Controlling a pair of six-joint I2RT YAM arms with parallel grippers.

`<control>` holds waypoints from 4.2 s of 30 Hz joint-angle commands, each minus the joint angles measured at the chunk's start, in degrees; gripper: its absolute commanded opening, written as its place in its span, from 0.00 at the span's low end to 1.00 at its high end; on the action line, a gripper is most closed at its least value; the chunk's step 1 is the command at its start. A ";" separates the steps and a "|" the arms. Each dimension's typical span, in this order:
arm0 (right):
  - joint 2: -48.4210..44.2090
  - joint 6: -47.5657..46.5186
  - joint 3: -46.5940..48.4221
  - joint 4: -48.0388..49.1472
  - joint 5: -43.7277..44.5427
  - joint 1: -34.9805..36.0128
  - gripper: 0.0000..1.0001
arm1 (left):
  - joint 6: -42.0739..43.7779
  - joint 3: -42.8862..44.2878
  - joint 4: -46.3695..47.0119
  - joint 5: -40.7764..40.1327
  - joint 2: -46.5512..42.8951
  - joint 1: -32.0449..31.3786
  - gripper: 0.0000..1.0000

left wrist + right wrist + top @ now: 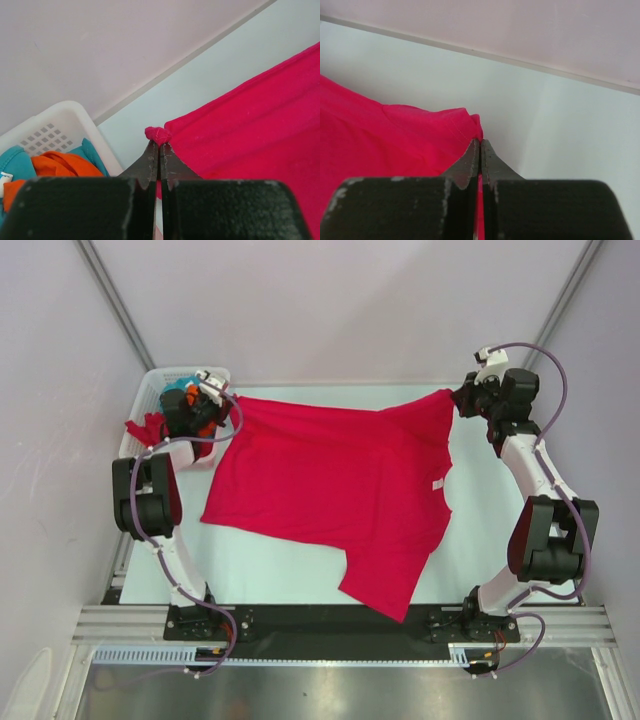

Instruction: Fold and stack the t-shirts

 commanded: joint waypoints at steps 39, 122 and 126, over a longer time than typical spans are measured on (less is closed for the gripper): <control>-7.52 1.70 -4.06 3.19 -1.00 -0.52 0.00 | 1.56 -6.67 6.86 7.24 -7.02 2.23 0.00; -3.48 53.57 -31.31 -19.31 37.76 15.75 1.00 | -52.74 -19.94 -54.57 -52.61 -30.66 -18.43 1.00; -2.96 50.05 -30.70 -19.40 38.72 11.96 1.00 | -54.33 -21.26 -54.31 -53.84 -31.80 -18.43 1.00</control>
